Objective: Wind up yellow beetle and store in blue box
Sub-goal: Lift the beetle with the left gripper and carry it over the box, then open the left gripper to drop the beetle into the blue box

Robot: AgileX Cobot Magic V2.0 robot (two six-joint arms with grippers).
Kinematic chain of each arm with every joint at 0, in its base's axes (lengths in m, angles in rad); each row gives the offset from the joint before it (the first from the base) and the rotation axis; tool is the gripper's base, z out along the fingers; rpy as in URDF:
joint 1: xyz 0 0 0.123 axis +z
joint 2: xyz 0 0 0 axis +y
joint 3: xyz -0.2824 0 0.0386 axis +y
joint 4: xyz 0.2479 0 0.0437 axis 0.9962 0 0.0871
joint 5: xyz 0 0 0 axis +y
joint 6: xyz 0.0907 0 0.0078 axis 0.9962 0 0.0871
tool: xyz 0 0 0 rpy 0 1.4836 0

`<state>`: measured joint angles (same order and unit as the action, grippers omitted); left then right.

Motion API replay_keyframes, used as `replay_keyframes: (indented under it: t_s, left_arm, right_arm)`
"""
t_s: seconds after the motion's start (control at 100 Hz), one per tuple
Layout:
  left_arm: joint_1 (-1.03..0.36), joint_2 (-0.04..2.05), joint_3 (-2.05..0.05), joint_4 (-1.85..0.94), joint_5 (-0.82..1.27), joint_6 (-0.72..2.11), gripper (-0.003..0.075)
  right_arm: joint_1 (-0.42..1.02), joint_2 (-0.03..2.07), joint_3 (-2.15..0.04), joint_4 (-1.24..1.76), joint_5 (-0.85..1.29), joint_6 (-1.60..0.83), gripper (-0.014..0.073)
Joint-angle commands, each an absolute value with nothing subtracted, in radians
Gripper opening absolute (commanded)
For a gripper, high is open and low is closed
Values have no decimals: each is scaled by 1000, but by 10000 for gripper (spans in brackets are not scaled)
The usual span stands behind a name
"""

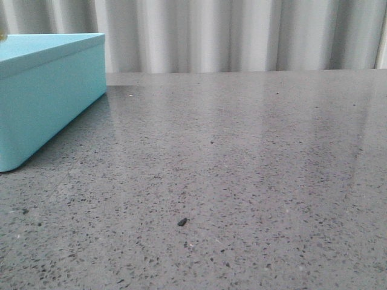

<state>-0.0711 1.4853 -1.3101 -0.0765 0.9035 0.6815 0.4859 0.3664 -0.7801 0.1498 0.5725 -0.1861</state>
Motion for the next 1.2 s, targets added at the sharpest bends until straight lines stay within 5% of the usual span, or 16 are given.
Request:
replay_keyframes:
  t_s: [0.0,0.21,0.43,0.61,0.98,1.19]
  left_arm:
    - [-65,1455,-1274,-92,781,666,21]
    - [-65,1465,-1198,-92,708,666,65]
    - [-67,1499,-1194,-130,701,666,356]
    - [-67,1497,-1194,-135,649,666,423]
    - [-67,1359,-1194,-285,578,666,405]
    - [-83,1184,-1135,-594,509,666,176]
  right_arm:
    - [488,375,-806,160,490,-193,-41]
    - [488,375,-806,160,481,-193,-41]
    - [488,375,-806,160,477,-193,-41]
    - [488,375,-806,163,477,-193,-41]
    - [488,375,-806,171,519,-193,-41]
    - [488,290,-764,100,538,-195,-41]
